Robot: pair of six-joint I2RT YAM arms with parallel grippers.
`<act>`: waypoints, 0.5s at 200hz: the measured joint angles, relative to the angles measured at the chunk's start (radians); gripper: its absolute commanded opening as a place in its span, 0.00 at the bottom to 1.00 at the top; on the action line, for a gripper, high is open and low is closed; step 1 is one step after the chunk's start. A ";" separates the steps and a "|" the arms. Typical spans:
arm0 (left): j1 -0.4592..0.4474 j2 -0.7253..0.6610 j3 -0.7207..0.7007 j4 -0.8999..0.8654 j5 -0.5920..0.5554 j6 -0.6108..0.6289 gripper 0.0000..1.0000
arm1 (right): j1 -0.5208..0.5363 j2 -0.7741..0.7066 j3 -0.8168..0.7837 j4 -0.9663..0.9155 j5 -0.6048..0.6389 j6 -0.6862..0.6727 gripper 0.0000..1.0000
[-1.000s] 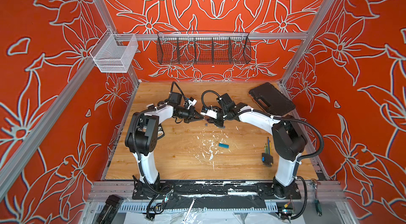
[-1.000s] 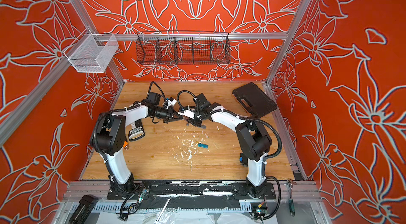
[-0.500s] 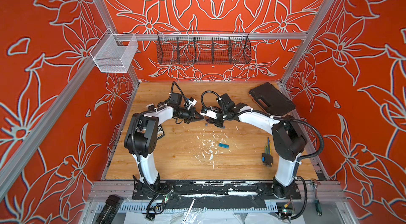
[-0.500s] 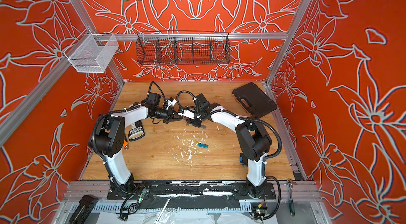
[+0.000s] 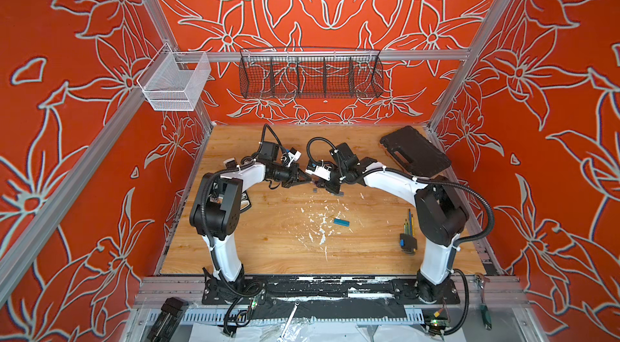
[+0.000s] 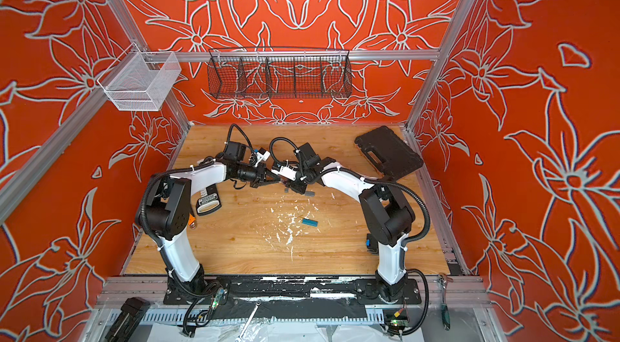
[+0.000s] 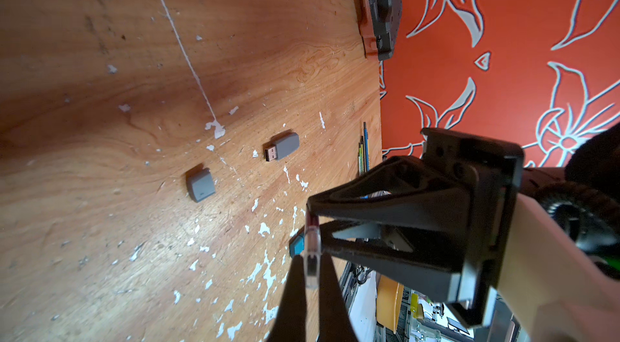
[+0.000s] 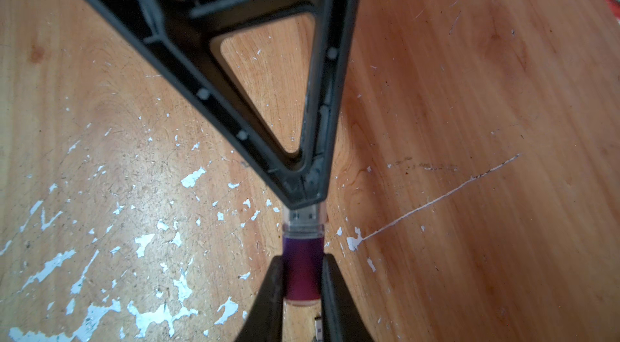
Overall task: Close the usb drive cover
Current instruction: Close the cover of the USB drive.
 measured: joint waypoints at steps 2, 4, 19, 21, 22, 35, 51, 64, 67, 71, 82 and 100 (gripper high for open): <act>-0.001 0.000 -0.002 0.004 -0.001 -0.001 0.00 | 0.000 0.000 0.000 0.000 0.000 0.003 0.07; -0.001 0.000 -0.003 0.006 -0.001 -0.001 0.00 | 0.000 0.000 0.000 -0.001 0.000 0.004 0.07; -0.004 0.000 -0.013 0.026 -0.003 -0.005 0.00 | 0.000 0.000 -0.001 -0.003 0.001 0.013 0.07; -0.005 0.000 -0.014 0.029 -0.003 -0.006 0.00 | 0.000 0.000 -0.001 -0.003 0.001 0.014 0.07; -0.005 0.000 -0.014 0.029 -0.003 -0.007 0.00 | 0.000 0.000 -0.002 -0.003 0.001 0.014 0.07; -0.006 0.000 -0.020 0.038 -0.005 -0.009 0.00 | 0.000 0.000 -0.005 -0.003 0.001 0.019 0.07; -0.010 0.000 -0.026 0.049 -0.009 -0.011 0.00 | 0.000 0.000 -0.011 0.005 0.001 0.024 0.06; -0.013 0.000 -0.029 0.056 -0.014 -0.013 0.00 | 0.000 0.000 -0.018 0.014 0.000 0.028 0.06; -0.013 0.000 -0.030 0.057 -0.014 -0.013 0.00 | 0.000 0.000 -0.019 0.017 0.000 0.030 0.07; -0.014 0.000 -0.030 0.060 -0.016 -0.016 0.00 | 0.000 0.000 -0.020 0.020 0.000 0.032 0.06; -0.014 0.000 -0.031 0.066 -0.018 -0.019 0.00 | 0.000 0.000 -0.020 0.022 0.001 0.035 0.07; -0.014 0.000 -0.031 0.074 -0.020 -0.026 0.00 | -0.001 0.000 -0.020 0.024 0.004 0.035 0.06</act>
